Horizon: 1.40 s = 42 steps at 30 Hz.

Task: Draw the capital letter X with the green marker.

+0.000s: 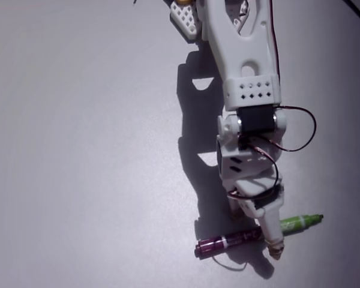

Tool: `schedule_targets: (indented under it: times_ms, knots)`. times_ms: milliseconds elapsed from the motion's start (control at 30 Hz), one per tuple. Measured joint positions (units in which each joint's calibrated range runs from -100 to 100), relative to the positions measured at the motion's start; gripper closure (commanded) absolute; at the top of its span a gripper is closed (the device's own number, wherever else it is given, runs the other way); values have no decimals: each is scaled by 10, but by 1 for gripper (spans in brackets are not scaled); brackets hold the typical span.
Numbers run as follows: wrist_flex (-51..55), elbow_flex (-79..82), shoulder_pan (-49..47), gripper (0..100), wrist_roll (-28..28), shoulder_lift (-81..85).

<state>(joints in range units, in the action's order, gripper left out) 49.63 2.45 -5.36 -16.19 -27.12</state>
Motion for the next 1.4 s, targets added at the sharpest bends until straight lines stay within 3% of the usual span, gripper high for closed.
schedule_targets:
  times_ms: [100, 133, 567, 700, 900, 1033, 1200, 1400]
  knots:
    - [-13, 31, -4, 95, 1, 14]
    - [-15, 38, -6, 100, 4, 15]
    - [-82, 121, -6, 100, 48, 71]
    - [-133, 154, 76, 100, -19, 116]
    - [-177, 133, 228, 100, -205, 258]
    - [-225, 121, 321, 100, -296, 325]
    - [-399, 211, 395, 100, -353, 356]
    - [-850, 425, 416, 100, -343, 230]
